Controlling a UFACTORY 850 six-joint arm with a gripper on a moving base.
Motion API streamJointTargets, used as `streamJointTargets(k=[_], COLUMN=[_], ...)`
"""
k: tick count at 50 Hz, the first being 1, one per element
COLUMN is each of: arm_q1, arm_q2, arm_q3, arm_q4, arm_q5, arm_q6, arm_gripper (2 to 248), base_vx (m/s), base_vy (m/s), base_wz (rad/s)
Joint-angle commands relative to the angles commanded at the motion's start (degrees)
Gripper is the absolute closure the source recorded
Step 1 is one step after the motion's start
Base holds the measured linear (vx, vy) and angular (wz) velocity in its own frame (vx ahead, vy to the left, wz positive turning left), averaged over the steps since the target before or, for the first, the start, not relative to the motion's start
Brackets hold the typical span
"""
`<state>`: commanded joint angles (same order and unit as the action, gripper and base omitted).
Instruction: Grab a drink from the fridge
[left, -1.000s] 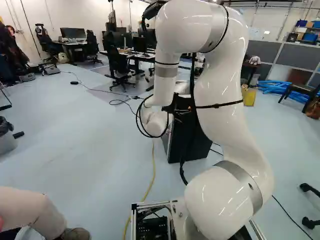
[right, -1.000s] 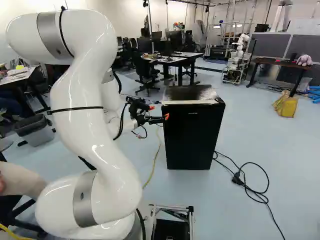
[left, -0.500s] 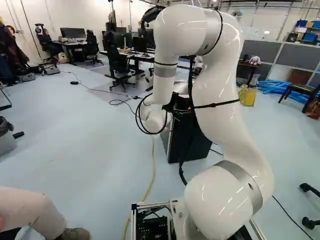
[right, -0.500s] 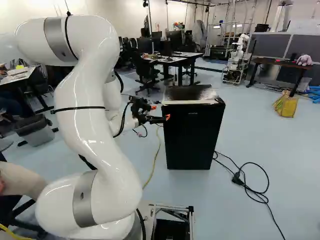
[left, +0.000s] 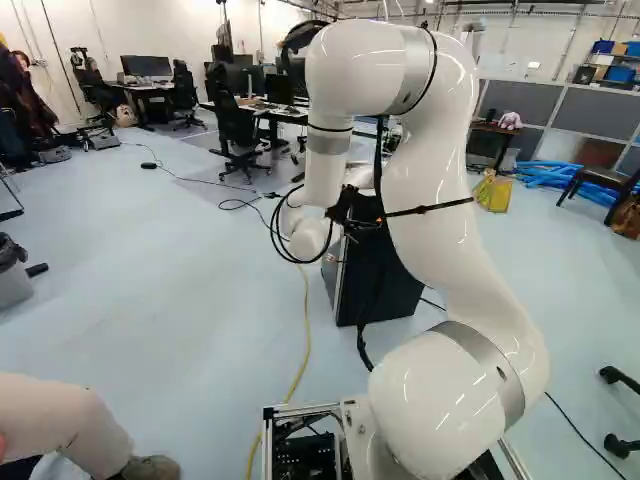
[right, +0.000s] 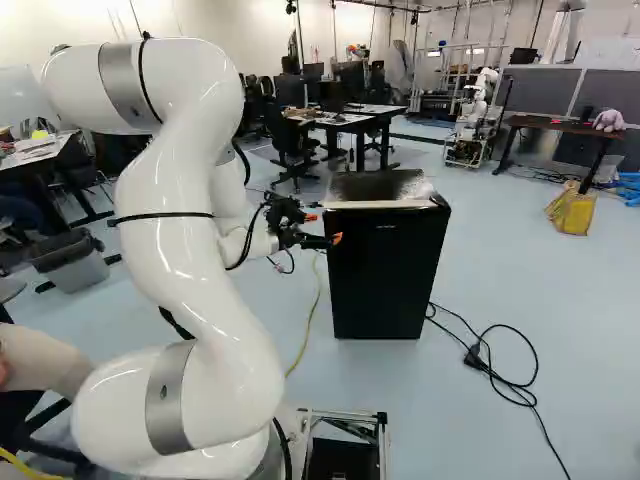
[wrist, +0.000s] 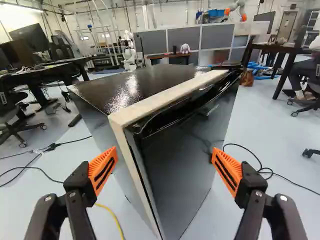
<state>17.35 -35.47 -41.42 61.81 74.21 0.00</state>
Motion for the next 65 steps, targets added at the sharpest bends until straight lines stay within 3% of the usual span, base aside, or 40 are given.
streamJointTargets(k=[65], arm_q1=[-0.19], arm_q2=[-2.20], arm_q3=[-3.79], arm_q4=[6.91], arm_q5=[0.43], arm_q6=[0.00], arm_gripper=[3], base_vx=[0.000], base_vy=[0.000], base_wz=[0.000])
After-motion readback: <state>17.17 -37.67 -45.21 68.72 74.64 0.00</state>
